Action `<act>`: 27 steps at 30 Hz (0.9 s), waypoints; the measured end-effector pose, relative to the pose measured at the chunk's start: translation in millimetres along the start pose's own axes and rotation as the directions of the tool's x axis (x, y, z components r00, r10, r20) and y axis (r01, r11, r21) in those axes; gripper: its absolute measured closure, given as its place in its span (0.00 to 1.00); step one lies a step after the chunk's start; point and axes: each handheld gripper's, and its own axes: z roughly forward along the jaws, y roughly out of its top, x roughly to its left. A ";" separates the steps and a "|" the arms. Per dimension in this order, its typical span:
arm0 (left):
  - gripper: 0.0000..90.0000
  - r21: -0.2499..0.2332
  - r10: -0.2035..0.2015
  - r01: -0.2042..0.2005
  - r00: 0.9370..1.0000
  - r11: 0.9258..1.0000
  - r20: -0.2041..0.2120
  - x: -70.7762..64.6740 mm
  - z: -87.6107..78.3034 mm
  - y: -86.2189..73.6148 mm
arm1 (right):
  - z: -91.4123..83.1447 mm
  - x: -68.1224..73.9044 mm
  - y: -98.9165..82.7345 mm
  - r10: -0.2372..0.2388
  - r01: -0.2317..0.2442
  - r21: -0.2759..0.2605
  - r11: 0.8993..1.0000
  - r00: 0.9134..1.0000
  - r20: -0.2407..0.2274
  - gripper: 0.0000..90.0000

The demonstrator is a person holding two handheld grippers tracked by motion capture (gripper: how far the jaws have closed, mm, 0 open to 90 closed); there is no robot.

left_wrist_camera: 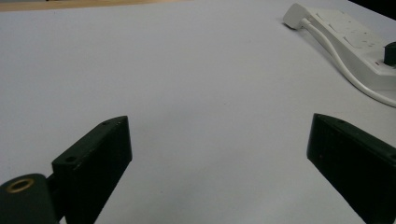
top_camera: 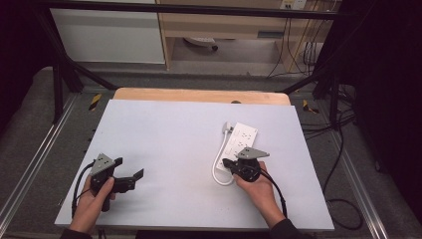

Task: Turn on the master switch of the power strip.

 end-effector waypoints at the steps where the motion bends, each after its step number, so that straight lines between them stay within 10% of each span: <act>1: 0.07 0.000 0.000 0.000 1.000 1.000 0.000 0.0 0.0 0.0 | 0.0 0.0 0.0 0.000 0.000 0.000 1.000 1.000 0.000 1.00; 27: 0.07 -0.002 0.000 0.000 1.000 1.000 0.001 0.0 -0.5 0.1 | -0.8 0.6 0.1 0.005 -0.005 -0.013 1.000 1.000 -0.012 1.00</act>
